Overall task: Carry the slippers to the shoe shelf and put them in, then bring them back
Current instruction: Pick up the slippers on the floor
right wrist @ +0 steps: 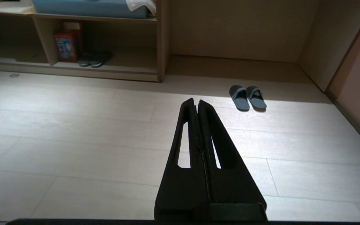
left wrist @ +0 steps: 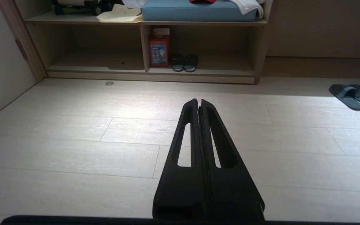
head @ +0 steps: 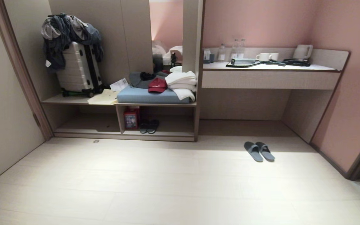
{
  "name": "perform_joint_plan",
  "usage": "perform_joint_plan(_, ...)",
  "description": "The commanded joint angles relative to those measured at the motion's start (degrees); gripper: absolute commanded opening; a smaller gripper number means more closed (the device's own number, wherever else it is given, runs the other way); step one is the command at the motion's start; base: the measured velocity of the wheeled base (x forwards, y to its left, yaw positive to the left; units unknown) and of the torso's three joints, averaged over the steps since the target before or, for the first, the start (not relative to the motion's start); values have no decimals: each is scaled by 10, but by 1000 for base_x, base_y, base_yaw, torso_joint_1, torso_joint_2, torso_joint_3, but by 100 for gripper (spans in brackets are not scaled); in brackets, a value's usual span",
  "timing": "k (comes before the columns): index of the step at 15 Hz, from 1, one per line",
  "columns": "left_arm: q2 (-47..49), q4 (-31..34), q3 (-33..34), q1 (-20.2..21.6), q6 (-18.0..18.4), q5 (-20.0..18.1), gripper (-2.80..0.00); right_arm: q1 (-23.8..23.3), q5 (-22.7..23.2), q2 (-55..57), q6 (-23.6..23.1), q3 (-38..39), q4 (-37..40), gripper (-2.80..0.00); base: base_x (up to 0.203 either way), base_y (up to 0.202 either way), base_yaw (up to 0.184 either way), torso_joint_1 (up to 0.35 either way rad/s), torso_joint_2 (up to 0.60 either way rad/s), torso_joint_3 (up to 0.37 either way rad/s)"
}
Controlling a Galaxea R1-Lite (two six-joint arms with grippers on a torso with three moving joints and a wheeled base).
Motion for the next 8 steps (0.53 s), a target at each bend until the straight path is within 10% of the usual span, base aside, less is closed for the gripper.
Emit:
perform_joint_plan(1,0,0,0,1,0,0,-280,0,0,0,0,0,0,-280,197,0,-2,2,6,2)
perform_joint_plan(8,0,0,0,1,0,0,-280,0,-3,0,6,0,0,-280,195,0,0,2,2,2)
